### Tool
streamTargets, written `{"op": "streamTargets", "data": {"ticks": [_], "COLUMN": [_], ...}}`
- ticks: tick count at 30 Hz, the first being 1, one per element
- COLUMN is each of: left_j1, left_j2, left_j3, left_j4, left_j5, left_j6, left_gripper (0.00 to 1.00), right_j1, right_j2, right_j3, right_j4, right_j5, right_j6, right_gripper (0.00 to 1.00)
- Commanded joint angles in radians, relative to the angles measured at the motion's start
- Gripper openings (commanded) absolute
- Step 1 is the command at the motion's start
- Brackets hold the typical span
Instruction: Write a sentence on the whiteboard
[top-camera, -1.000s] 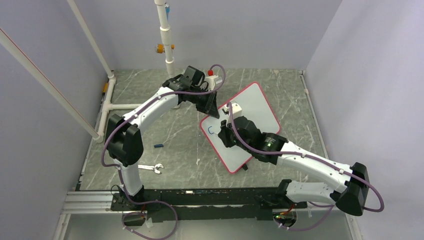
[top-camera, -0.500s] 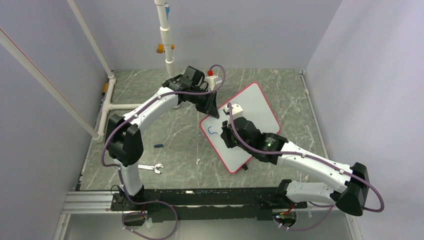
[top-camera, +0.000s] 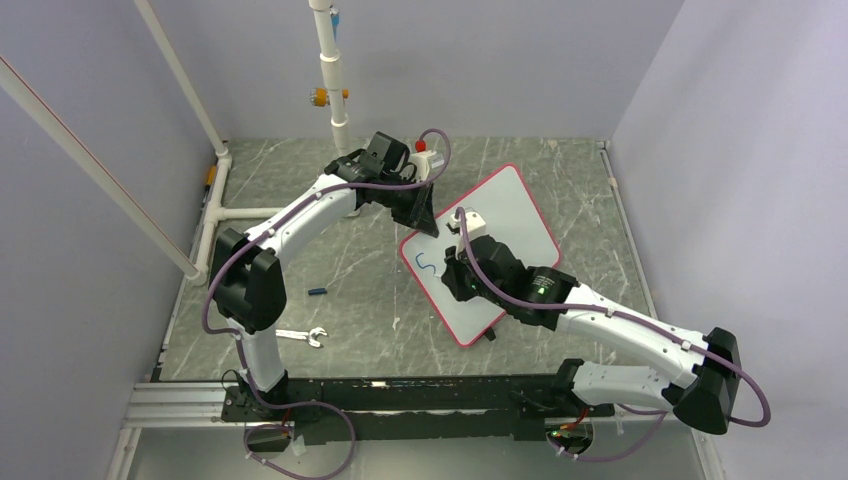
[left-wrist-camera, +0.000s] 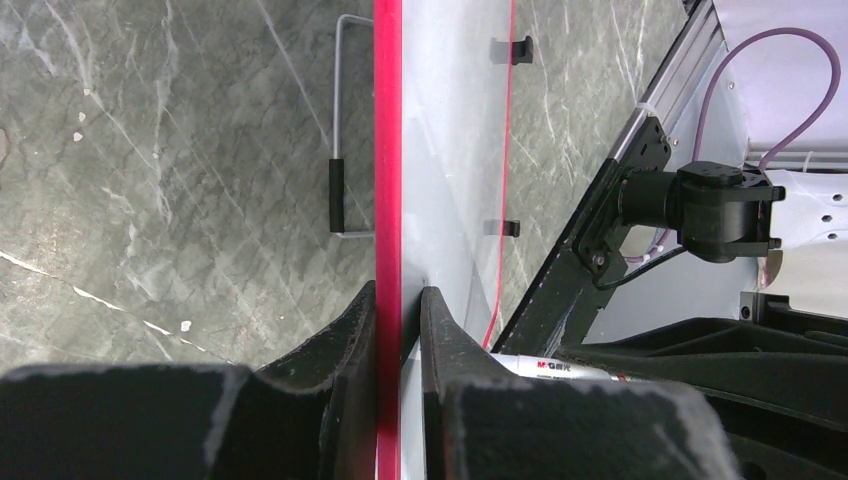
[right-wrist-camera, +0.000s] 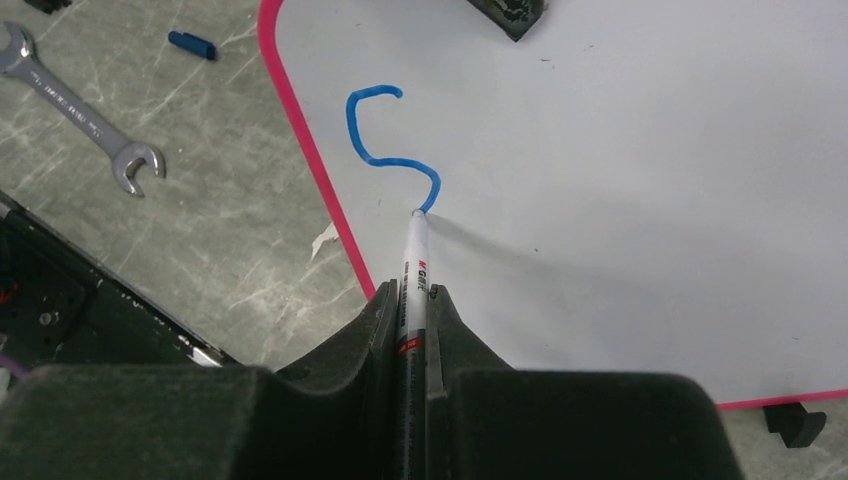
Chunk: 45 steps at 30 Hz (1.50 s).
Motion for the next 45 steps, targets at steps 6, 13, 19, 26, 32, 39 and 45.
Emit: {"op": "streamTargets", "data": {"ticks": [6,13,19,26,32,39,45], "left_j1": [-0.011,-0.012,-0.011,-0.002,0.018,0.028,0.028], "left_j2": [-0.059,-0.059,-0.062,-0.064,-0.101,-0.11,-0.084], "left_j3": [0.005,0.002,0.0,0.002,-0.046,-0.059,-0.011], "left_j4": [0.035,0.039,0.039,0.041,0.081,0.089,0.036], "left_j5": [-0.049,-0.043,-0.046,-0.038,-0.031,-0.005,0.009], "left_j6": [0.038,0.035,0.036,0.038,0.045,0.064,0.084], "left_gripper": [0.0,0.0,0.0,0.0,0.0,0.0,0.0], "right_j1": [0.0,0.001,0.001,-0.001,-0.006,-0.062,-0.083], "right_j2": [0.007,0.056,0.058,-0.037,-0.112,-0.138,-0.15], "right_j3": [-0.003,0.06,0.126,0.159,0.142,0.111,0.083], "right_j4": [0.012,0.019,0.023,0.001,0.001,0.003,-0.019], "right_j5": [-0.086,-0.069,-0.089,-0.105,-0.064,-0.094,-0.031], "right_j6": [0.014,-0.005,-0.024,-0.015,-0.01,-0.023,-0.054], "right_gripper": [0.0,0.0,0.0,0.0,0.0,0.0,0.0]}}
